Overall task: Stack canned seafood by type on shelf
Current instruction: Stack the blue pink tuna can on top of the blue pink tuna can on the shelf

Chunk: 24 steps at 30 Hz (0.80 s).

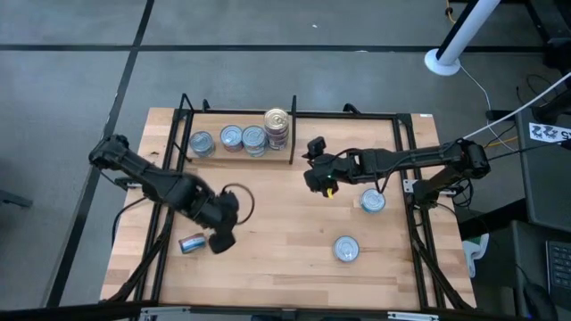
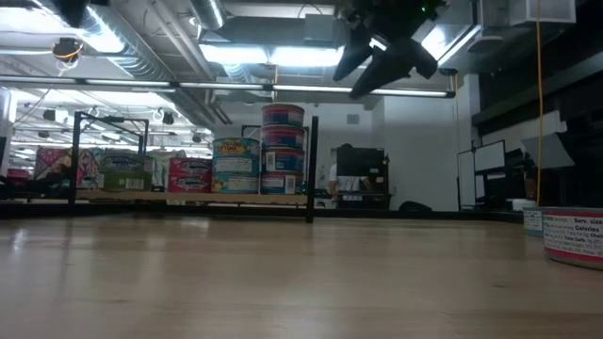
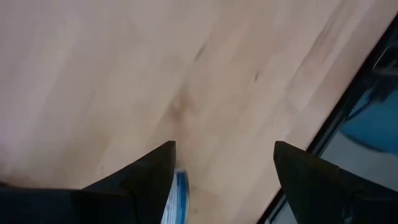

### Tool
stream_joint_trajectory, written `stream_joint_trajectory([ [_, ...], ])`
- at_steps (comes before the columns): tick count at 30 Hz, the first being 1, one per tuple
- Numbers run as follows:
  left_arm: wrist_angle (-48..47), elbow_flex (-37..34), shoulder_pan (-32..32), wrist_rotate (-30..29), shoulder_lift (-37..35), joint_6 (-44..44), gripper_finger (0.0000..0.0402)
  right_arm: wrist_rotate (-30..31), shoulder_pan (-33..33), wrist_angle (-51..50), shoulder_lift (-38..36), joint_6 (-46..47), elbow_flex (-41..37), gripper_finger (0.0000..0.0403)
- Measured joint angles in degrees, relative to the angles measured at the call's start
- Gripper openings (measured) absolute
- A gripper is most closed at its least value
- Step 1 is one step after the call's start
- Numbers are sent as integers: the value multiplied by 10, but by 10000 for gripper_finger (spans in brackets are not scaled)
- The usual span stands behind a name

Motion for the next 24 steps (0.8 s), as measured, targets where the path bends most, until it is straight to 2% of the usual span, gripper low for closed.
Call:
stream_joint_trajectory([
  [6,2,-34,-78,6,0,-51,265,-2,0,-25,0,10,0,273],
  [14,3,-84,-165,6,0,-126,265,-35,0,-23,0,10,0,273],
  [24,6,-147,-218,6,0,-157,265,-37,0,-20,0,10,0,273],
])
